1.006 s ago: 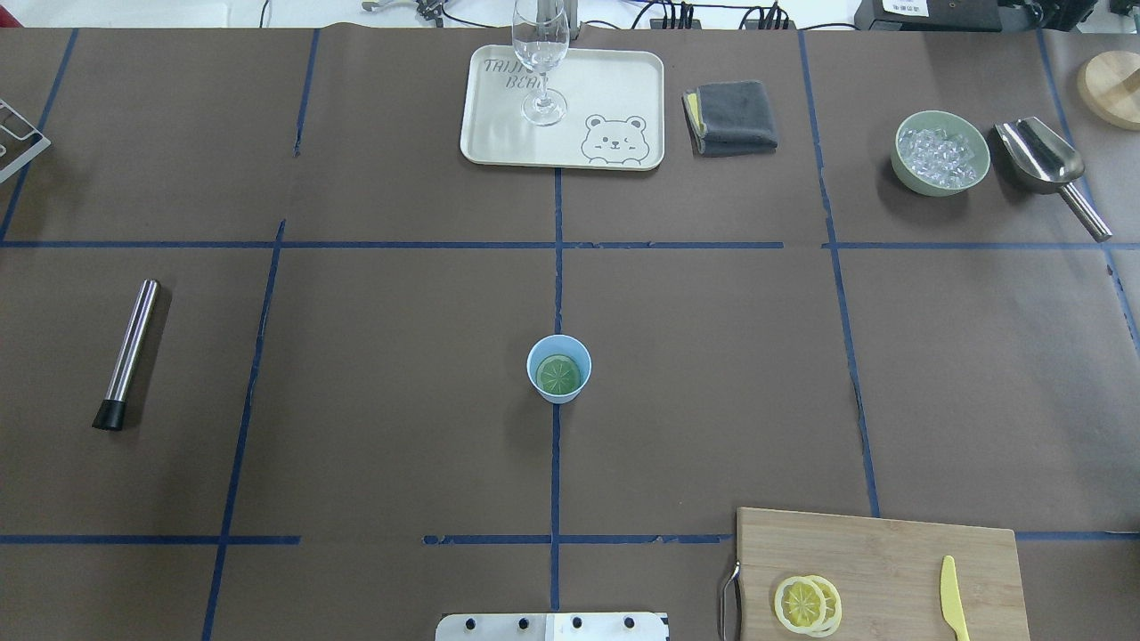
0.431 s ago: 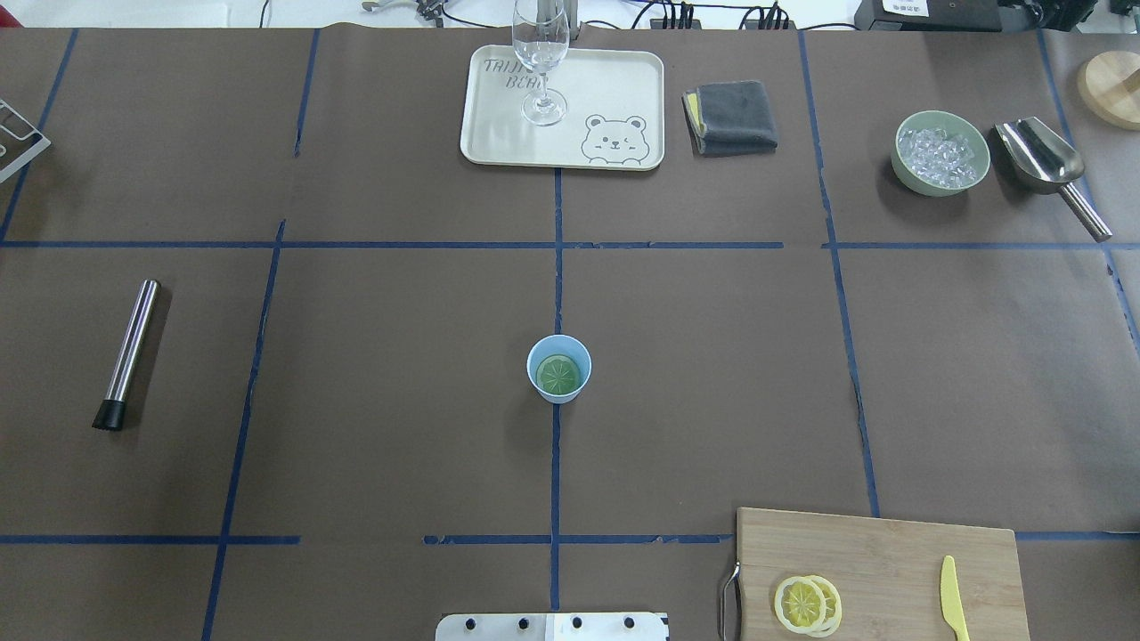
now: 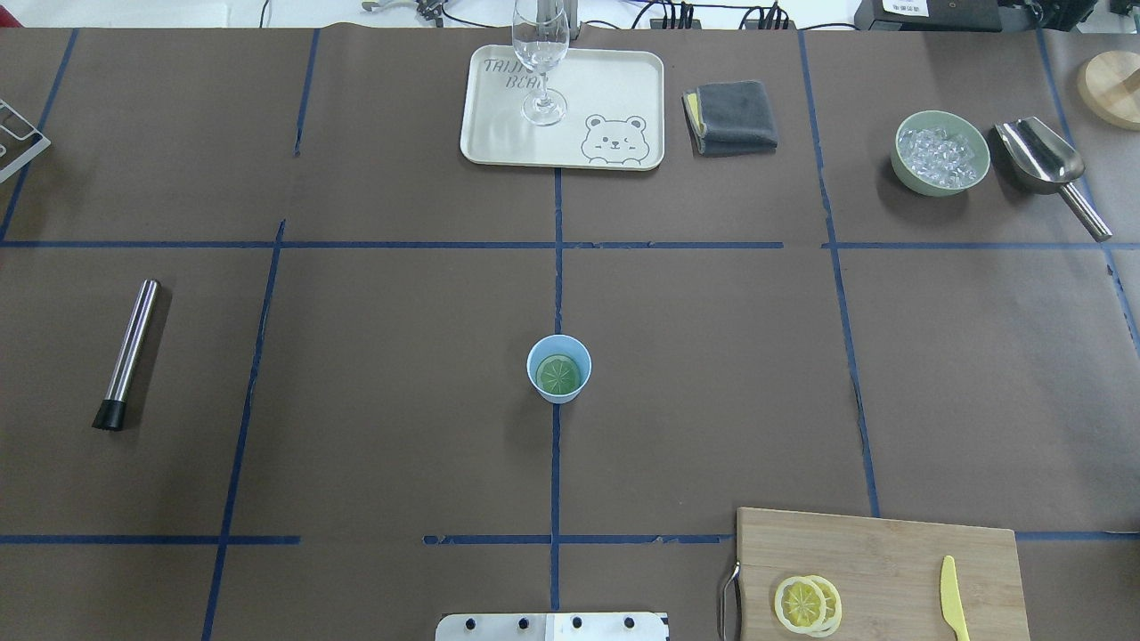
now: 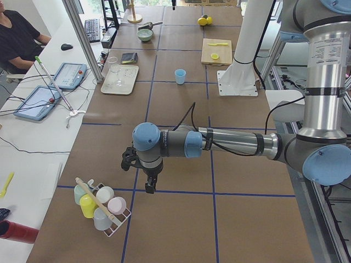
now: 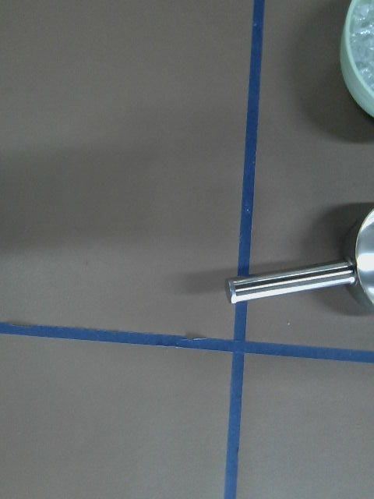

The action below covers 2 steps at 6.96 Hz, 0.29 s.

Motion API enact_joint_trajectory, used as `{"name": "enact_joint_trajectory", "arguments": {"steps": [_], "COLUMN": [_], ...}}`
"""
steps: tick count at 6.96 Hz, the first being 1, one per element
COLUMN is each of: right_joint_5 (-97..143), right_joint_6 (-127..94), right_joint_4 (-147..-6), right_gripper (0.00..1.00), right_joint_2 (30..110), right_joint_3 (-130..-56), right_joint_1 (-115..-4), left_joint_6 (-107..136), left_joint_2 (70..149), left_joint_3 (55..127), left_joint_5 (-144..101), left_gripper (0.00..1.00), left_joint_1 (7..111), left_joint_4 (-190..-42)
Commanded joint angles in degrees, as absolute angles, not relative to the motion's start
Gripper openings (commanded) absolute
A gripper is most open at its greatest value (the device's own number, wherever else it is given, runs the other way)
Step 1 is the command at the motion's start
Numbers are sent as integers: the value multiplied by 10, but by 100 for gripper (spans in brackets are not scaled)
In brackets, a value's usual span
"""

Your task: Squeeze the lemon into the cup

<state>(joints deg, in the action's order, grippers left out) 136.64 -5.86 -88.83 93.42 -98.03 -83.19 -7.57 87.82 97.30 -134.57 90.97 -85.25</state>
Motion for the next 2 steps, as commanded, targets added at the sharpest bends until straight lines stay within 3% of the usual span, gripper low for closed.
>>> {"name": "enact_joint_trajectory", "arguments": {"steps": [1, 2], "right_joint_5": [1371, 1371], "right_joint_6": [-60, -60], "right_joint_4": [-889, -889], "right_gripper": [100, 100], "right_joint_2": [933, 934], "right_joint_3": [-976, -976], "right_joint_1": [-831, -831], "left_joint_6": [-76, -76], "left_joint_2": [881, 890], "left_joint_3": [971, 965], "left_joint_5": [-1346, -1346], "left_gripper": [100, 100], "left_joint_1": [910, 909], "left_joint_4": [-853, -852]}}
